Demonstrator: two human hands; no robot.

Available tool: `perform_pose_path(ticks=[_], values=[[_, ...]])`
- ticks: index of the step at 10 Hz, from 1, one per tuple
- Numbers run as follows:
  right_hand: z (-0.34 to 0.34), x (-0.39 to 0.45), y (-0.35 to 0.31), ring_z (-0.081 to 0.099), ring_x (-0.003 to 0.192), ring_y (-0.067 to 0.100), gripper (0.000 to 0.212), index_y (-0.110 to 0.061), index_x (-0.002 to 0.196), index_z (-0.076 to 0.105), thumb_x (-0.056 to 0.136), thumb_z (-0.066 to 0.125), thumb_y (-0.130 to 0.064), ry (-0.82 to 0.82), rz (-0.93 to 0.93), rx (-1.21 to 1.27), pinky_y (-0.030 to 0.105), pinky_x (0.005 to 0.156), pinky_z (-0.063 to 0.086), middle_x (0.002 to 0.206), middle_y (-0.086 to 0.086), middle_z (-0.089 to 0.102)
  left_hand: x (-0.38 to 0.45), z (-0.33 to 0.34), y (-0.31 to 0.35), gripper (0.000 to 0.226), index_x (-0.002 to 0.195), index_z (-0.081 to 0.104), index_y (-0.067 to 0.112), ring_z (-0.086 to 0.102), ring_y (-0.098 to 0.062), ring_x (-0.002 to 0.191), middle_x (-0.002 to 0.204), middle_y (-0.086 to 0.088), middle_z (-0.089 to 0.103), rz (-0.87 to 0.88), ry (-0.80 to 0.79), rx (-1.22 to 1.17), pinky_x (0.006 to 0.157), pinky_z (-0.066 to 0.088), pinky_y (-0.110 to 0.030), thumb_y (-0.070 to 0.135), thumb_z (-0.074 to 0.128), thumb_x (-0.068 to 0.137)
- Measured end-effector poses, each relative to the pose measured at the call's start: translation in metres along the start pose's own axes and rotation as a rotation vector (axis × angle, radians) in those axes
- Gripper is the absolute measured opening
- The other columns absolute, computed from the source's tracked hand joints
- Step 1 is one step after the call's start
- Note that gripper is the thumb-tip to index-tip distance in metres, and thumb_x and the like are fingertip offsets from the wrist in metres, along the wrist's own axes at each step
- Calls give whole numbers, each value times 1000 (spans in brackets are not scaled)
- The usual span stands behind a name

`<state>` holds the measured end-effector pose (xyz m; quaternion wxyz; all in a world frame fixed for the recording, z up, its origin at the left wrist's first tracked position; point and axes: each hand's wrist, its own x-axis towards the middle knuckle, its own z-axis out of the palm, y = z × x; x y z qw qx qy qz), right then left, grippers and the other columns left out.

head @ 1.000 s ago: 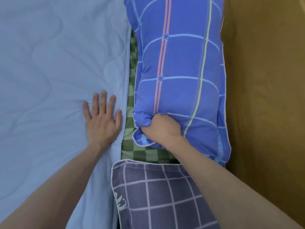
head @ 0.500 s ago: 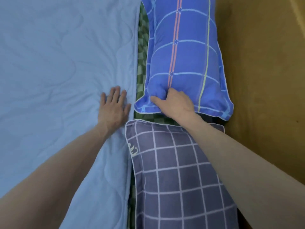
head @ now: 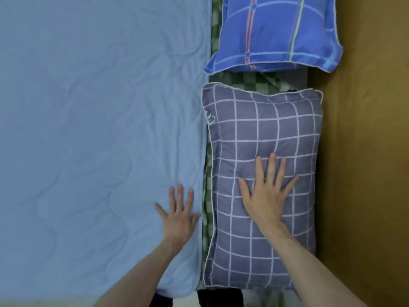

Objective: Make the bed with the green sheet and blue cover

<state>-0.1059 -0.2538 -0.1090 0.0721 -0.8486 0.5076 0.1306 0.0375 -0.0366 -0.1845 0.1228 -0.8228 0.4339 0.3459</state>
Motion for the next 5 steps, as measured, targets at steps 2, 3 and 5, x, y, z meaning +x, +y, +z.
perform_pose_path(ticks=[2, 3, 5], values=[[33, 37, -17, -4, 154, 37, 75, -24, 161, 12, 99, 27, -64, -8, 22, -29, 76, 111, 0, 168, 9, -3, 8, 16, -10, 80, 159, -1, 33, -5, -34, 155, 169, -5, -7, 4, -15, 16, 106, 4, -81, 70, 25, 93], [11, 20, -23, -6, 154, 34, 74, -26, 161, 9, 100, 25, -64, -49, 24, -29, 72, 114, -6, 169, 7, -4, 6, -1, -18, 80, 157, -12, 40, -21, -30, 152, 164, 1, -27, 69, -144, -15, 111, 2, -74, 64, 35, 96], [-80, -68, -13, 2, 155, 26, 63, -22, 160, 14, 105, 33, -46, -516, 27, 158, 47, 125, 13, 169, 3, -2, -94, -79, -49, 55, 157, 30, 29, 17, -16, 154, 165, 6, 24, 233, -422, -163, 121, 25, -34, 44, 36, 104]])
